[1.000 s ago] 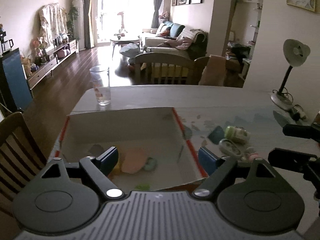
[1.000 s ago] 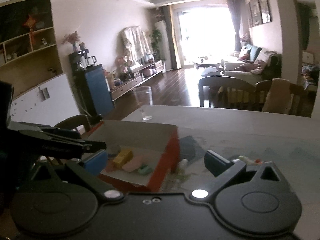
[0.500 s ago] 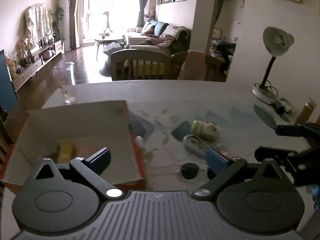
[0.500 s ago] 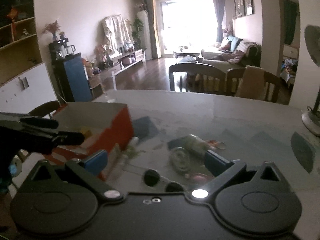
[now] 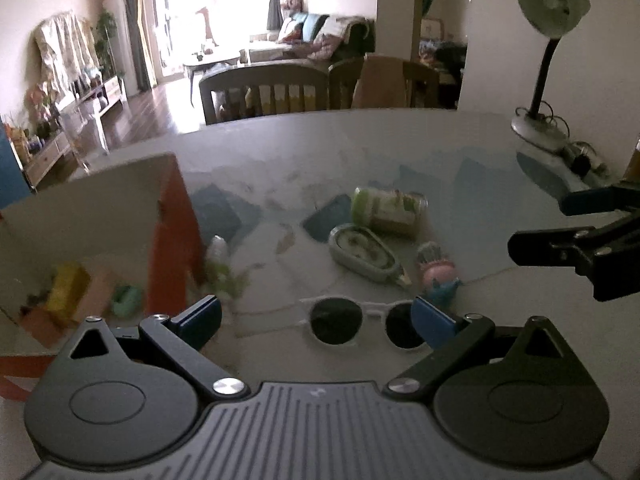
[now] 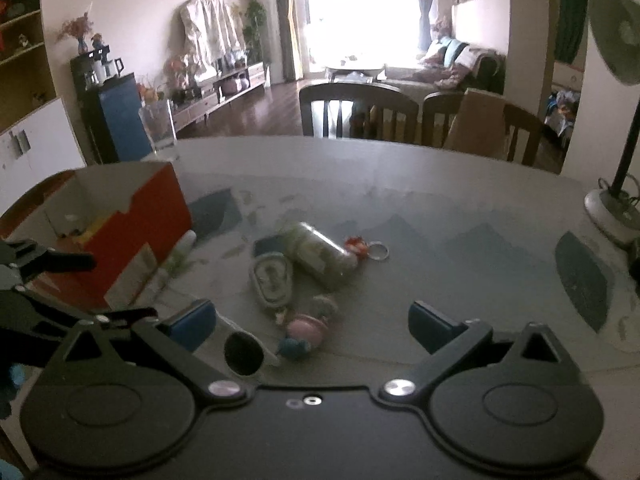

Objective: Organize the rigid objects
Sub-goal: 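Withdraw both tools from the box back toward the sunglasses and figurine, then grasp the white sunglasses with the left tool while the right tool grasps the pink pig figurine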

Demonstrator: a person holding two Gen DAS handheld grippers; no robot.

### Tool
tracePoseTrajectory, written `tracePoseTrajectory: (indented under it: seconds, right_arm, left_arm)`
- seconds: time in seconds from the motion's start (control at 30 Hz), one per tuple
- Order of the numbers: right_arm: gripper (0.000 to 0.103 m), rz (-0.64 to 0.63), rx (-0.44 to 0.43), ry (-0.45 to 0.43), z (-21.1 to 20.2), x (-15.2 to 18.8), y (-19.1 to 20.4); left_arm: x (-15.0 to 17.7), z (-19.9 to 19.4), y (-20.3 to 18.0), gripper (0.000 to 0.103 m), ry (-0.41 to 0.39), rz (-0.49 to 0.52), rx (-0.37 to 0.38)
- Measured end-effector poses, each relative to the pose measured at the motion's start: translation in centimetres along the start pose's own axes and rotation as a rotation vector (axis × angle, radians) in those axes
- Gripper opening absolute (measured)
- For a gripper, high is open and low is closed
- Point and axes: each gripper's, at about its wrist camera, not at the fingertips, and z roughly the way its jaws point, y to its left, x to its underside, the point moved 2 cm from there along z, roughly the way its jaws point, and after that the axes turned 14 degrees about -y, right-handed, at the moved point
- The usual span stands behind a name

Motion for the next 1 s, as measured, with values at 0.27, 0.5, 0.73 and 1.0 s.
tracePoseTrajectory:
  seconds: [0.27, 0.5, 0.73, 1.0]
  right_arm:
    - [0.101, -0.011, -0.011, 0.067, 3.5, 1.0, -1.0]
    - [0.096, -0.018, -0.033, 0.119, 6.3, 1.5, -1.1]
    - [0.088, 0.010, -0.041, 0.175, 8.6, 2.1, -1.7]
    - [0.077, 0.040, -0.060, 0.230, 10.5, 2.7, -1.5]
  left_arm:
    - [1.5, 3.3, -1.1, 0.102, 0.044, 0.007, -0.023]
    - [2.6, 5.6, -1.2, 0.102, 0.078, 0.039, -0.078]
    - [2.9, 7.1, -1.0, 0.101, 0.104, 0.053, -0.098]
    - [3.2, 8.5, -1.2, 0.087, 0.131, 0.084, -0.082]
